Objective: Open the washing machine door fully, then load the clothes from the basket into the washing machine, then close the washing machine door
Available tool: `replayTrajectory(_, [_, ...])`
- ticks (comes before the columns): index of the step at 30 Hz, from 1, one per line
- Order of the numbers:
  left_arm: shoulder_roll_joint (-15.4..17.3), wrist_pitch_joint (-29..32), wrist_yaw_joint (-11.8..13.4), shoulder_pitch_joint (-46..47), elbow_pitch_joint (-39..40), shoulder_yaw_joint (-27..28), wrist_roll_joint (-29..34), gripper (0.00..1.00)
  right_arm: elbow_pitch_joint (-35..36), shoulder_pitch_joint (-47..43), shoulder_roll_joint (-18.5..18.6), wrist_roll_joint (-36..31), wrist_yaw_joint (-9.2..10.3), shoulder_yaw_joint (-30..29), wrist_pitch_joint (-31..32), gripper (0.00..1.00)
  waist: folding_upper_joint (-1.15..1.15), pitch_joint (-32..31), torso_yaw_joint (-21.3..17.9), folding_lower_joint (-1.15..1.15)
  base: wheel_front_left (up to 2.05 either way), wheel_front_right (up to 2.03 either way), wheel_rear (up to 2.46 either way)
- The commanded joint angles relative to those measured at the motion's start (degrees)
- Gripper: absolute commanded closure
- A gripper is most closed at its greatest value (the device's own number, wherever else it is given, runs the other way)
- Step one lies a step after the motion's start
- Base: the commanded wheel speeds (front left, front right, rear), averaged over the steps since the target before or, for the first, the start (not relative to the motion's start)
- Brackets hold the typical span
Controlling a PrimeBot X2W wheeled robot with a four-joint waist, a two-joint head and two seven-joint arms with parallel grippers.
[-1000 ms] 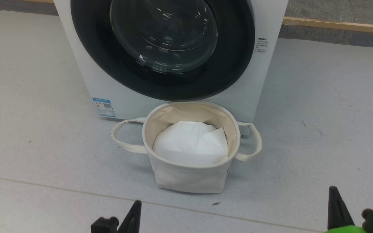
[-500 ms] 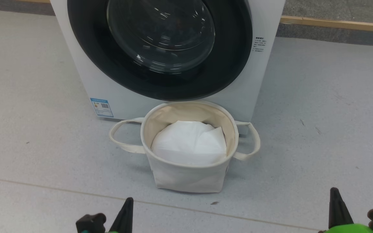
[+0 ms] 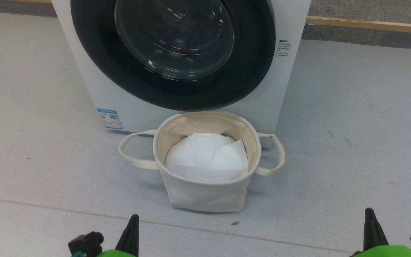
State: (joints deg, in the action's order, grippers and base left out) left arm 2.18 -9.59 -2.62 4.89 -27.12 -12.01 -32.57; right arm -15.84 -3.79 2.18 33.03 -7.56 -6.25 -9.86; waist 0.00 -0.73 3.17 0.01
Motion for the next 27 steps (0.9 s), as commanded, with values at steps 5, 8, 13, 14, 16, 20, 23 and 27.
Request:
replayTrajectory(5, [0.2, 1.1, -0.7, 2.2, 2.7, 2.0, -4.2, 1.00, 1.8, 3.2, 0.3, 4.2, 0.02, 0.0, 1.3, 1.00, 0.00, 0.1, -0.2, -0.01, 0.00, 0.00, 0.00])
replayTrajectory(8, [0.2, 1.6, -0.8, 2.1, 3.1, 2.6, -6.0, 1.00, 1.8, 3.4, 0.3, 6.0, 0.02, 0.0, 1.8, 1.00, 0.00, 0.1, -0.3, -0.01, 0.00, 0.00, 0.00])
replayTrajectory(13, [0.3, 2.4, -1.0, 2.1, 3.7, 3.5, -9.2, 1.00, 1.8, 3.8, 0.3, 9.1, 0.03, 0.0, 2.6, 1.00, 0.00, 0.1, -0.5, -0.01, 0.00, 0.00, 0.00])
replayTrajectory(14, [0.3, 2.6, -1.1, 2.1, 3.8, 3.7, -9.8, 1.00, 1.8, 3.9, 0.3, 9.7, 0.03, 0.0, 2.8, 1.00, 0.00, 0.1, -0.5, -0.01, 0.00, 0.00, 0.00])
replayTrajectory(16, [0.3, 2.9, -1.2, 2.1, 4.0, 4.1, -11.0, 1.00, 1.8, 4.0, 0.3, 11.0, 0.03, 0.0, 3.2, 1.00, 0.00, 0.2, -0.6, -0.01, 0.00, 0.00, 0.00])
replayTrajectory(20, [0.3, 3.6, -1.4, 2.0, 4.5, 4.8, -13.5, 1.00, 1.8, 4.3, 0.3, 13.5, 0.03, 0.0, 3.8, 1.00, 0.00, 0.2, -0.7, -0.01, 0.00, 0.00, 0.00])
replayTrajectory(23, [0.3, 4.1, -1.5, 2.0, 4.8, 5.4, -15.4, 1.00, 1.8, 4.6, 0.4, 15.3, 0.03, -0.1, 4.3, 1.00, 0.00, 0.2, -0.8, -0.01, 0.00, 0.00, 0.00])
replayTrajectory(27, [0.3, 4.6, -1.7, 2.0, 5.2, 5.9, -17.3, 1.00, 1.8, 4.8, 0.4, 17.2, 0.03, -0.1, 4.8, 1.00, 0.00, 0.3, -0.9, -0.01, 0.00, 0.00, 0.00])
